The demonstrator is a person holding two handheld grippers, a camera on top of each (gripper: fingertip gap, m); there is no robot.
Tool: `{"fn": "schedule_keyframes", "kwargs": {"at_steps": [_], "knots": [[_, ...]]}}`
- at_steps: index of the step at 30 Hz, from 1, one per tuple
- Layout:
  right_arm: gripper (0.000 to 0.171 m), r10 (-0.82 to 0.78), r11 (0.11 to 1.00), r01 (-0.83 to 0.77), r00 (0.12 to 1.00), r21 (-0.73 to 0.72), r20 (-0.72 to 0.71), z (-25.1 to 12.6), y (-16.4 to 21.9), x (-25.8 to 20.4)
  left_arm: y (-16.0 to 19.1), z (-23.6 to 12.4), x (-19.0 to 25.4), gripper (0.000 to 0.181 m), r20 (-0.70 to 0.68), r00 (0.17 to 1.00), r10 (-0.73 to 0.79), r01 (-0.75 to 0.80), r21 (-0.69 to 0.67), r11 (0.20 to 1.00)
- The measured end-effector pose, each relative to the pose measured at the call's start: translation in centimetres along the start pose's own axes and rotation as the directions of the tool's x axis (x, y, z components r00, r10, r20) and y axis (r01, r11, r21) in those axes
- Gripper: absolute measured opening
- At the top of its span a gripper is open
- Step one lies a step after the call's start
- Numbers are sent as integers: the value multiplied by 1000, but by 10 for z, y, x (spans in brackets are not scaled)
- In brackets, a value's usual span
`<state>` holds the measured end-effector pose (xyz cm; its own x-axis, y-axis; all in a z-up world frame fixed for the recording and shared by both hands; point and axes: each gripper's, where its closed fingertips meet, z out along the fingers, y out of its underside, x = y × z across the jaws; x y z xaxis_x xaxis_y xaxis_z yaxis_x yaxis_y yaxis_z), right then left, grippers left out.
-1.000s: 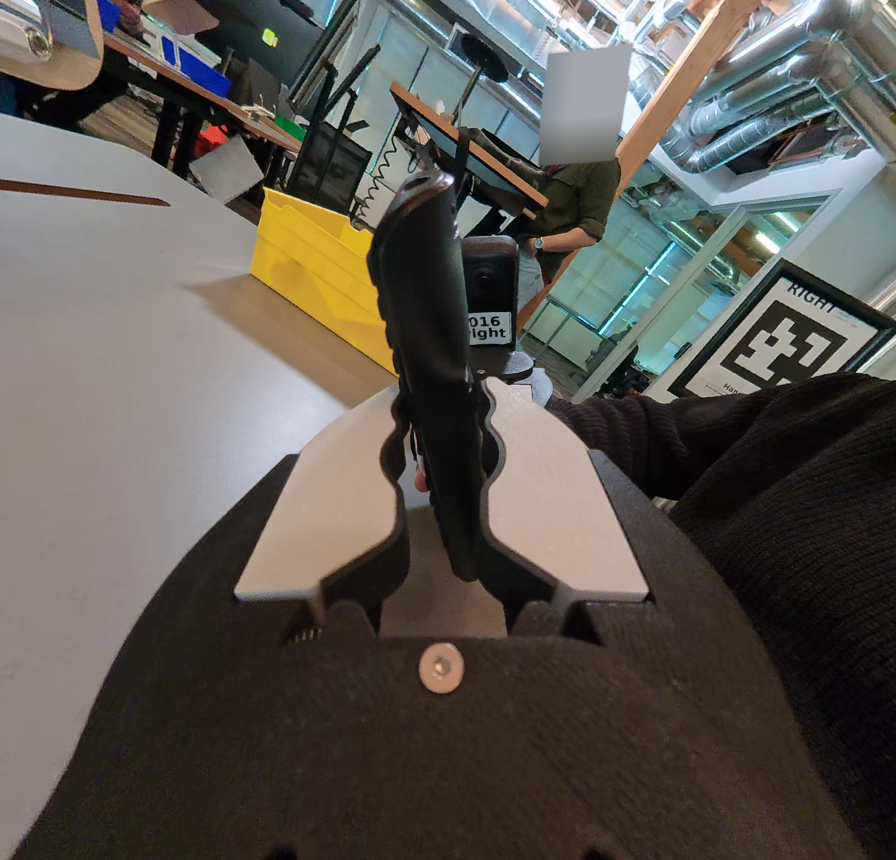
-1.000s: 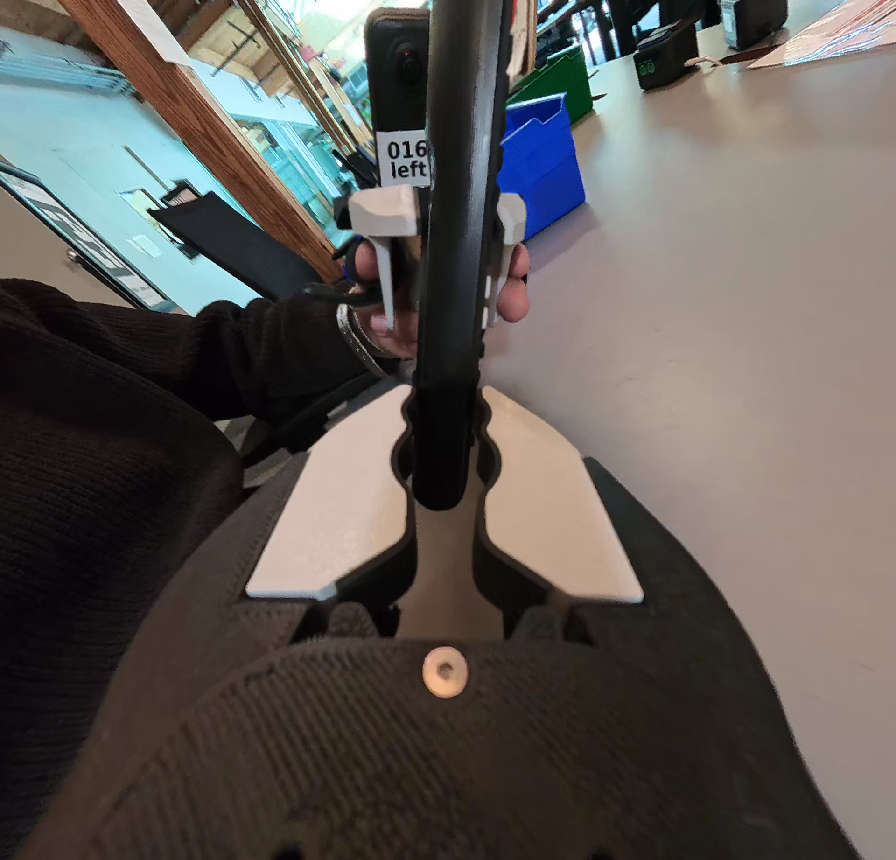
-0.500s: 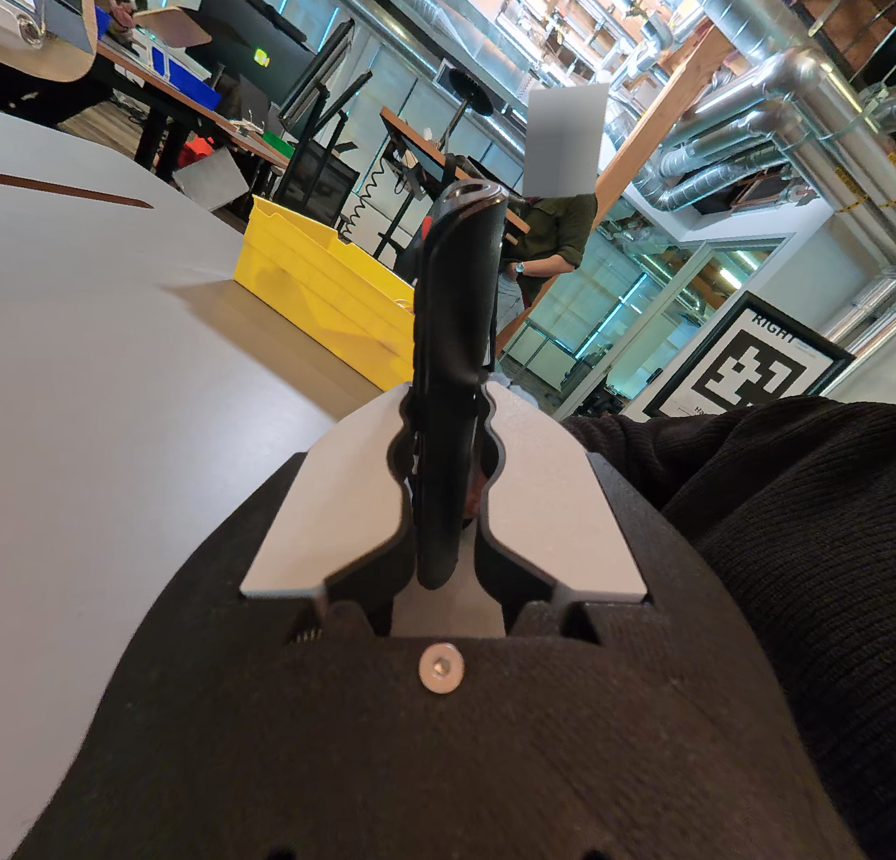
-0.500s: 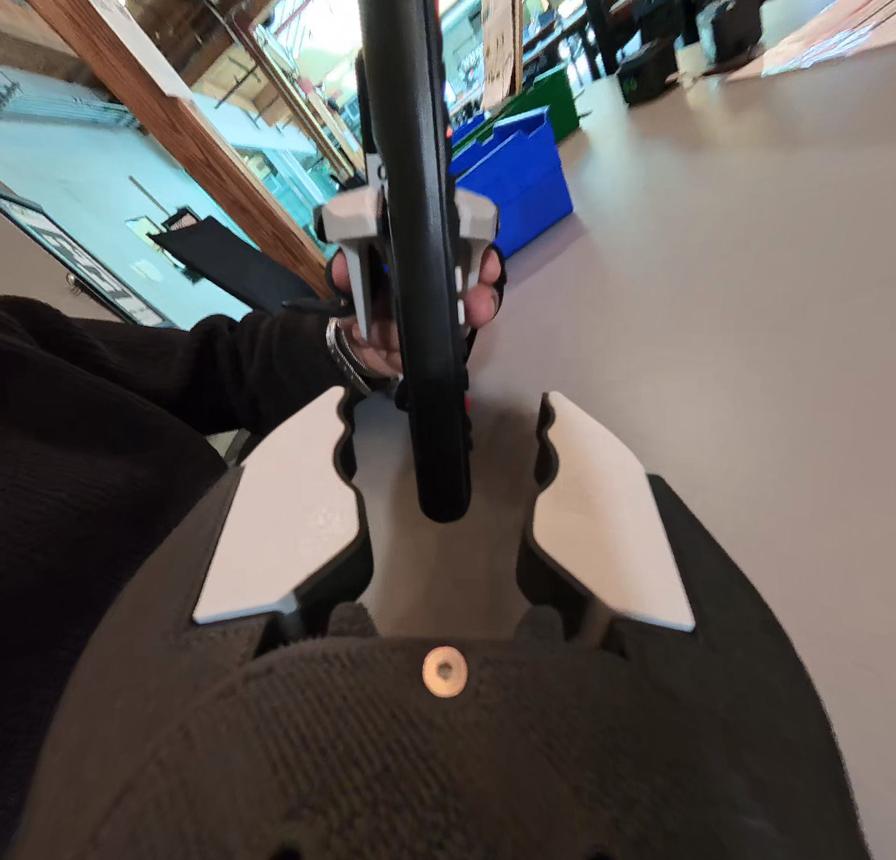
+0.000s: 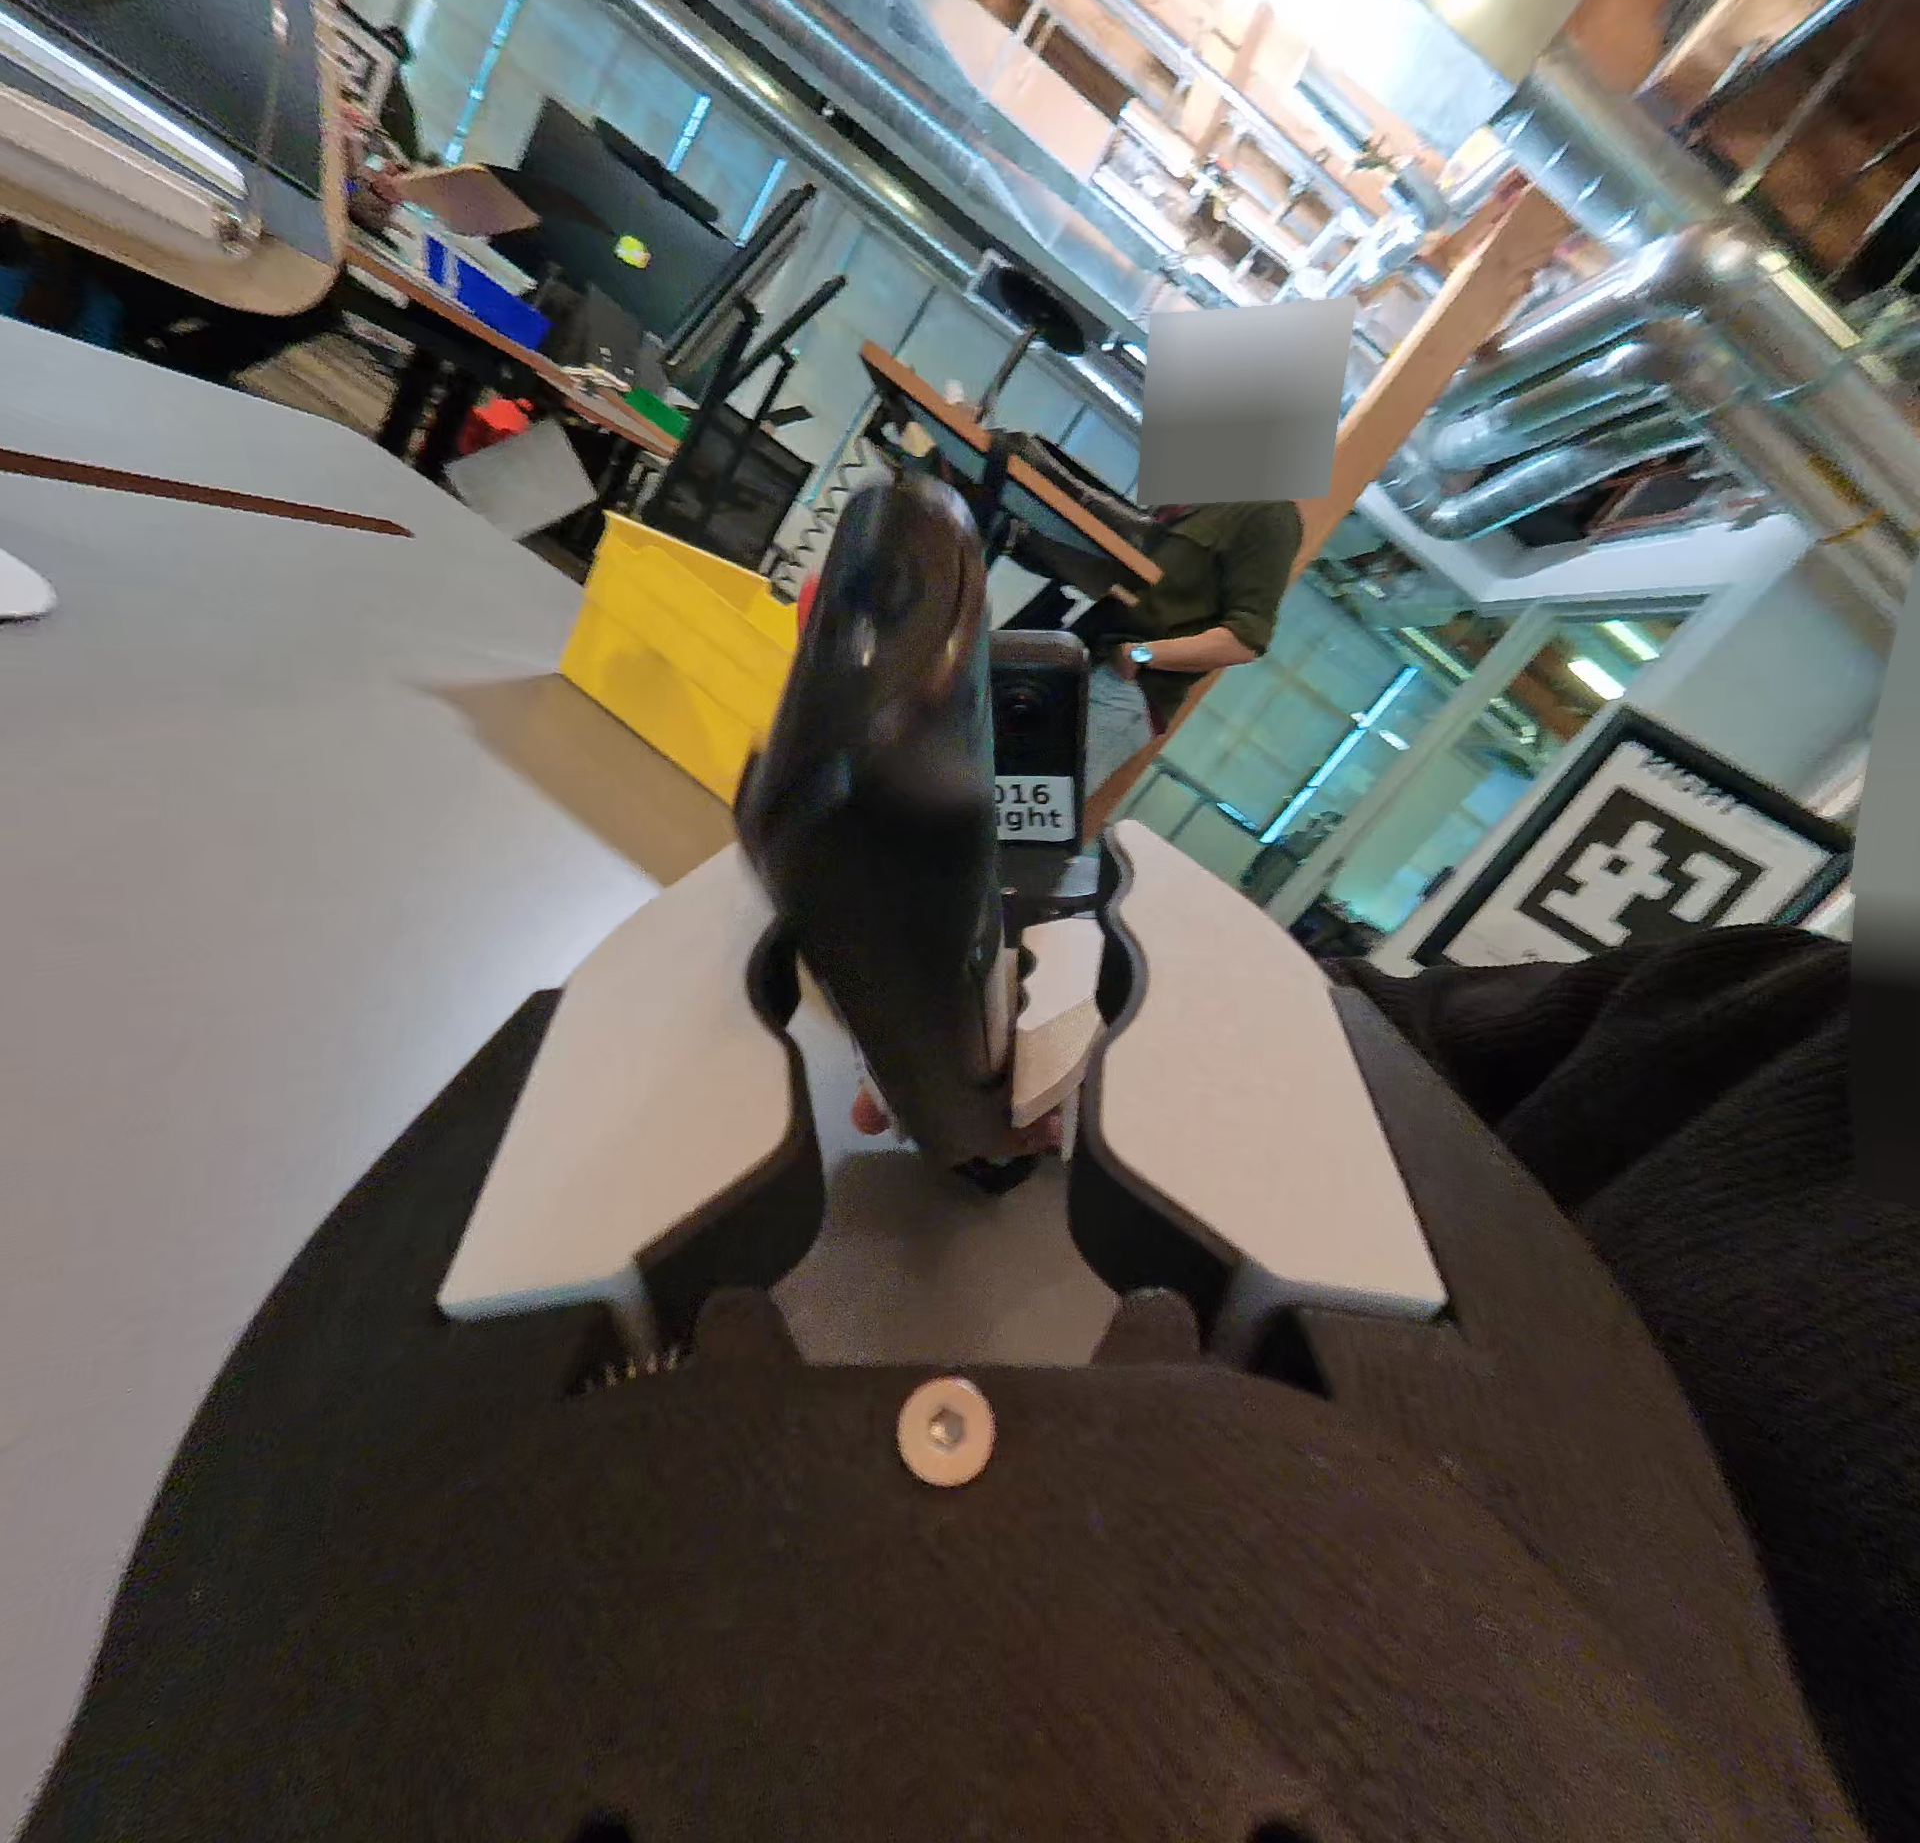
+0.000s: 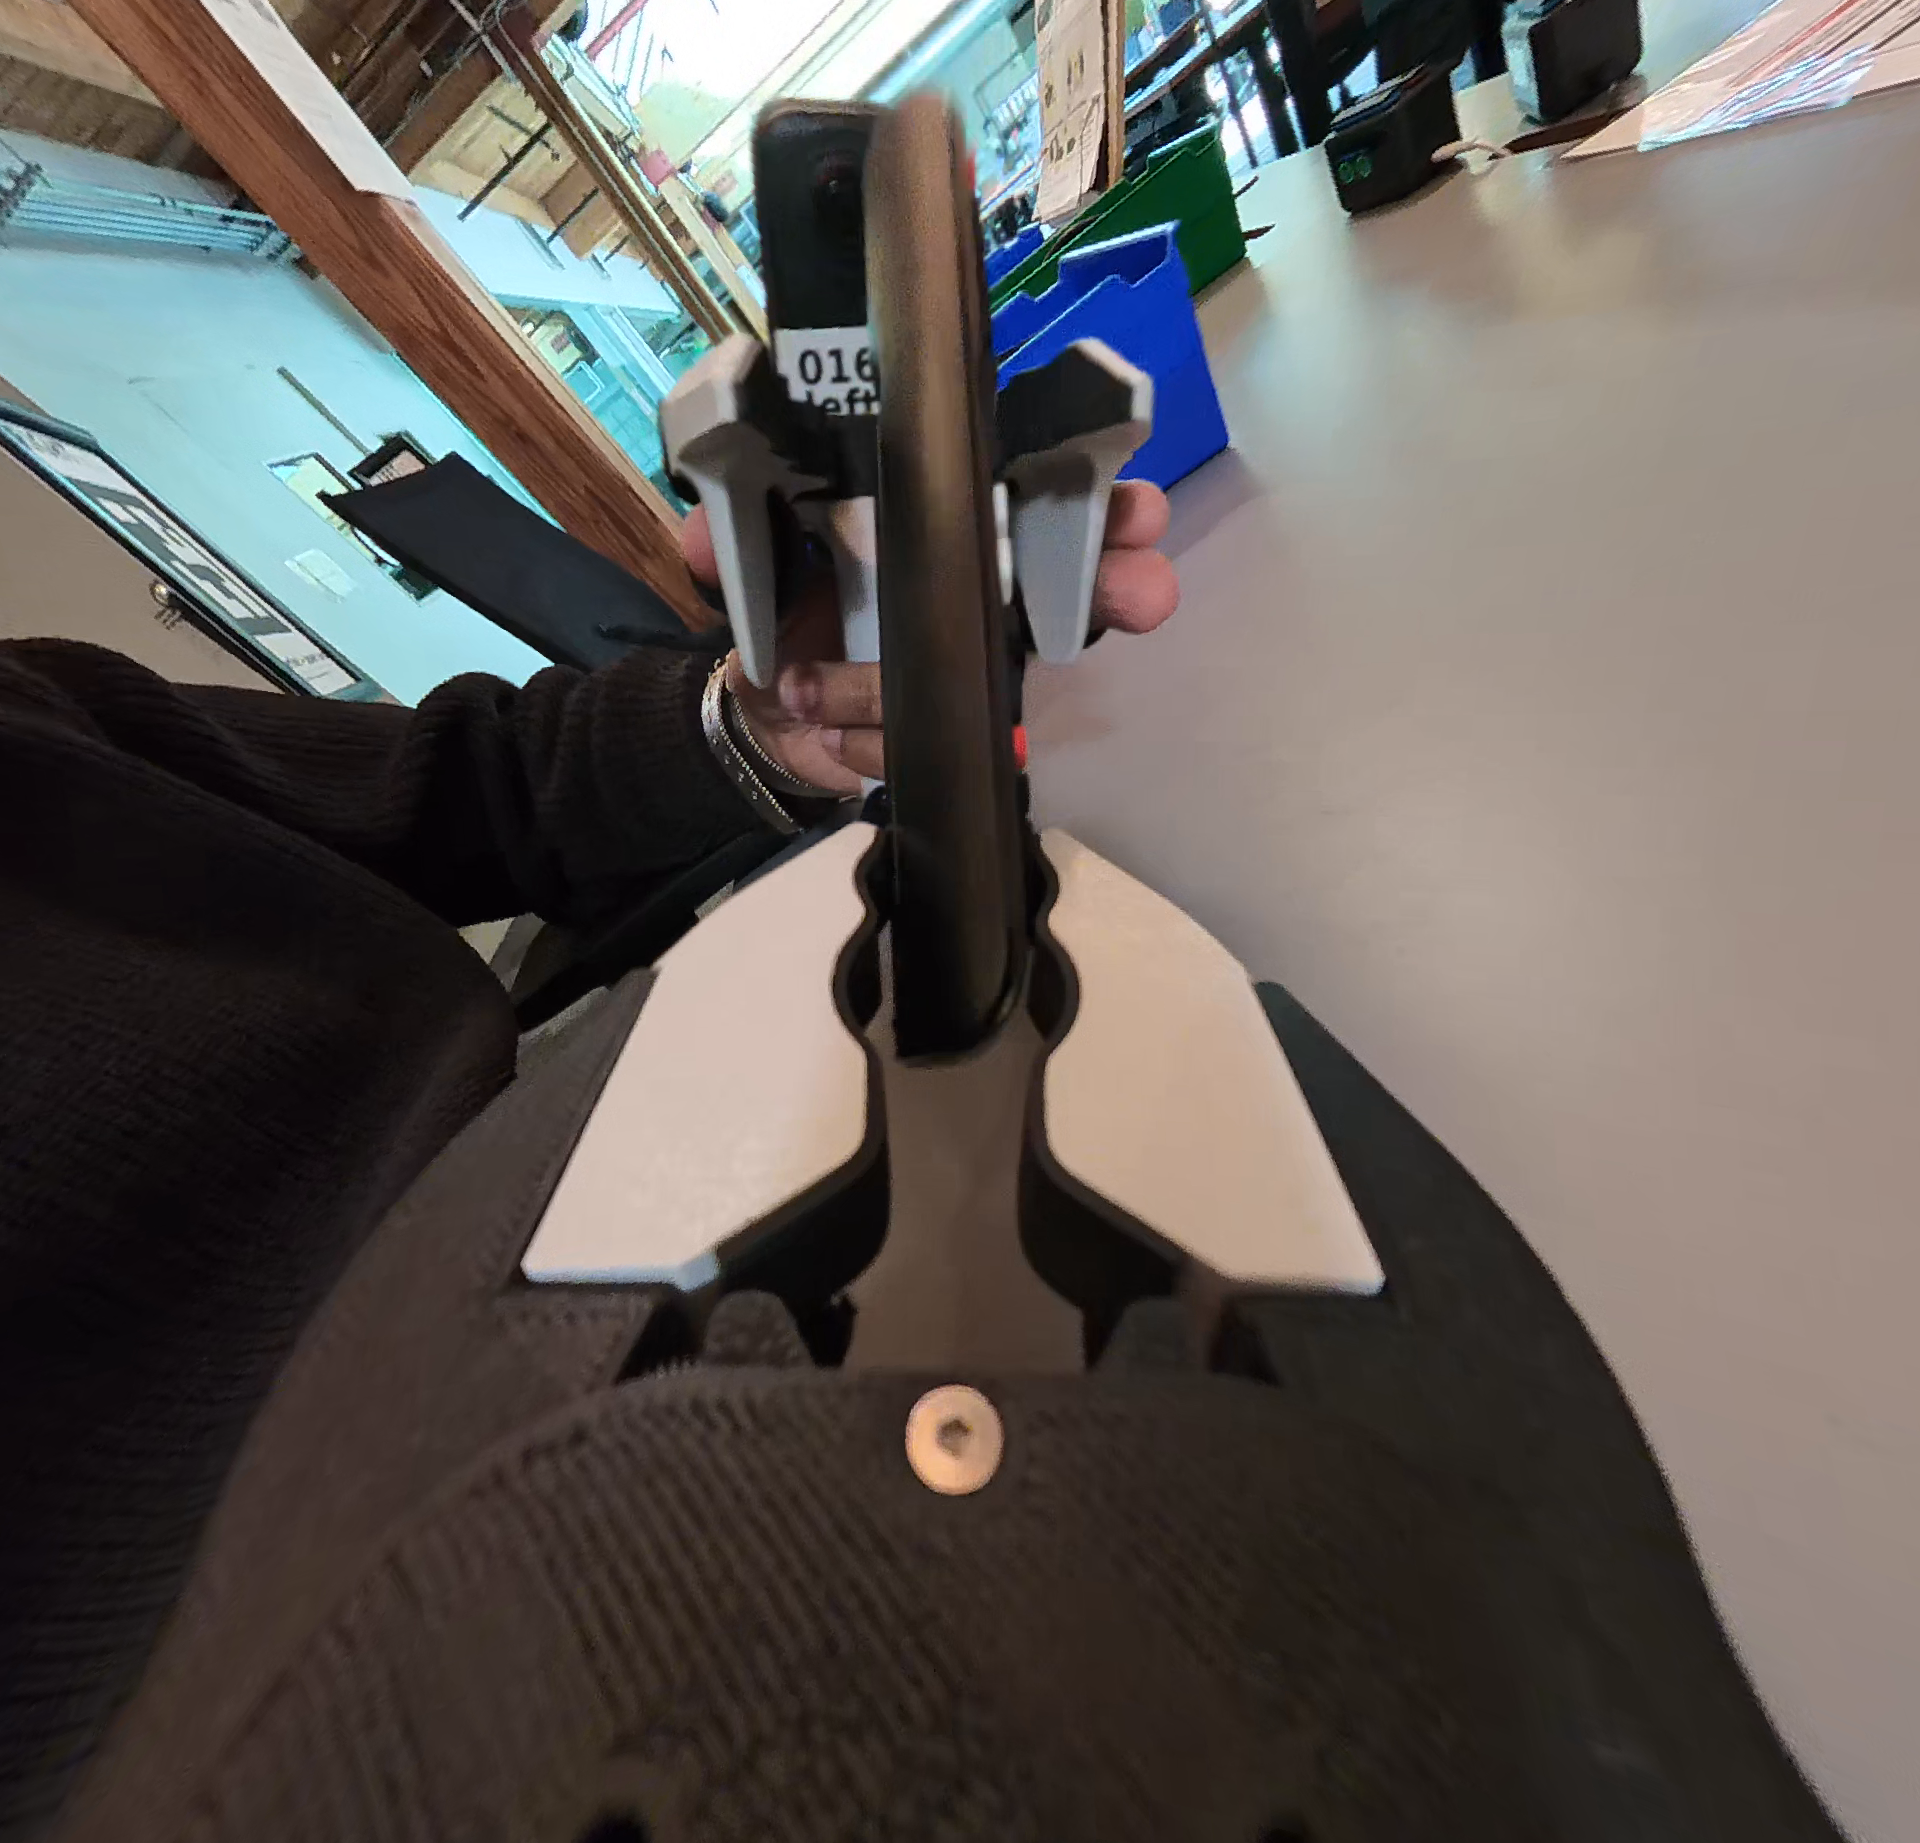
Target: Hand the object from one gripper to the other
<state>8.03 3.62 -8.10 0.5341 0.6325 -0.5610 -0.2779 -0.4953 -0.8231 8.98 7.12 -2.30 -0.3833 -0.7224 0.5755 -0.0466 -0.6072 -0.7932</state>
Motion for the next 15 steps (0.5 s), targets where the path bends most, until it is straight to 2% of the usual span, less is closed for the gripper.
{"fn": "schedule_keyframes", "kwargs": {"at_steps": [5,9,12,15], "knots": [[24,13,999,-12,1000,30,-27,-10,-9,7,-2,-3,-17,86,157,974,161,-156,-45,987],[24,9,998,-6,999,57,-54,-22,-19,11,-9,-11,-33,96,290,883,369,-346,-130,929],[24,36,997,-29,996,75,-83,-32,-25,20,-17,-21,-42,99,365,738,568,-523,-224,823],[23,70,996,-62,991,71,-116,-38,-25,29,-8,-21,-38,96,303,573,762,-667,-367,648]]}}
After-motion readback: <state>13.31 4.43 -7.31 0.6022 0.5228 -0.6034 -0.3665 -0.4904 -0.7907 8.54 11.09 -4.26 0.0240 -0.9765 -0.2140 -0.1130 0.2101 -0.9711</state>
